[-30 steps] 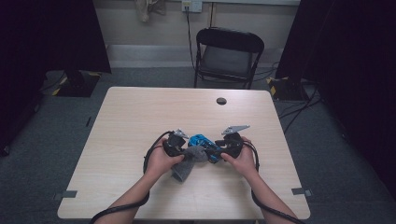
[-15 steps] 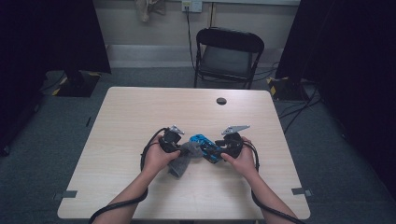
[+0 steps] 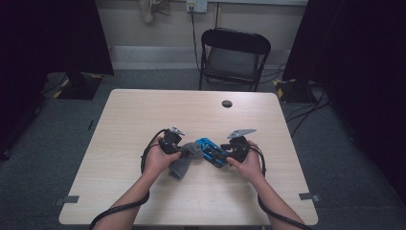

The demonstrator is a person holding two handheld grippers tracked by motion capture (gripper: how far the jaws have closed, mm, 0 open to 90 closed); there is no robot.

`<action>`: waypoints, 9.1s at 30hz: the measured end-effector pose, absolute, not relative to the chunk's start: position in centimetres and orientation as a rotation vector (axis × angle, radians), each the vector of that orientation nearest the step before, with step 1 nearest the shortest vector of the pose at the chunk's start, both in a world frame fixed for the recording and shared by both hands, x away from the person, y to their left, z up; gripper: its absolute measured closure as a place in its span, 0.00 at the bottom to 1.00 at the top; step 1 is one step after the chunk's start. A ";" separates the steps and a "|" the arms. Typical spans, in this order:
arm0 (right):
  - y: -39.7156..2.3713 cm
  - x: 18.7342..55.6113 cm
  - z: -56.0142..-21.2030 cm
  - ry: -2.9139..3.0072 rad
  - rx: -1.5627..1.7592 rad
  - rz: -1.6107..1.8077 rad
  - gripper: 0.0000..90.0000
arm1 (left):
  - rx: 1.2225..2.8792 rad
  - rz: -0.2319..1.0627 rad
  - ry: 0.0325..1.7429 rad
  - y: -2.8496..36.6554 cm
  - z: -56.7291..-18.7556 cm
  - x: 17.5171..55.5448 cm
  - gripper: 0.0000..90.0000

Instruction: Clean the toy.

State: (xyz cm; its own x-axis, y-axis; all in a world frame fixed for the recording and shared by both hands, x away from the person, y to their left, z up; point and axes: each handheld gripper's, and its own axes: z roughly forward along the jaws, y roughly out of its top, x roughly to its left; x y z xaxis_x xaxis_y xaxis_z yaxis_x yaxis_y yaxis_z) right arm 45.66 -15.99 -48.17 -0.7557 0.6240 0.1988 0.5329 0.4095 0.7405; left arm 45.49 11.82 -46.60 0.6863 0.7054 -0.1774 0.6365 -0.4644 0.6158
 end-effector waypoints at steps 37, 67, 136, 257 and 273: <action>-16.0 45.6 -48.2 2.539 1.045 1.282 0.44 | 2.215 0.072 0.859 10.6 -44.5 41.6 0.82; -16.0 45.6 -48.2 2.539 1.042 1.282 0.44 | 2.263 0.042 0.880 8.2 -46.8 43.1 0.81; -16.5 45.0 -47.5 2.549 1.038 1.182 0.31 | 2.277 -0.044 0.813 9.8 -46.5 40.0 0.78; -20.7 38.6 -43.0 2.697 0.691 1.091 0.82 | 2.120 0.118 0.839 9.4 -44.8 44.3 0.23; -24.3 37.4 -45.8 2.733 0.754 1.053 0.81 | 2.160 0.091 0.794 3.9 -46.5 46.1 0.22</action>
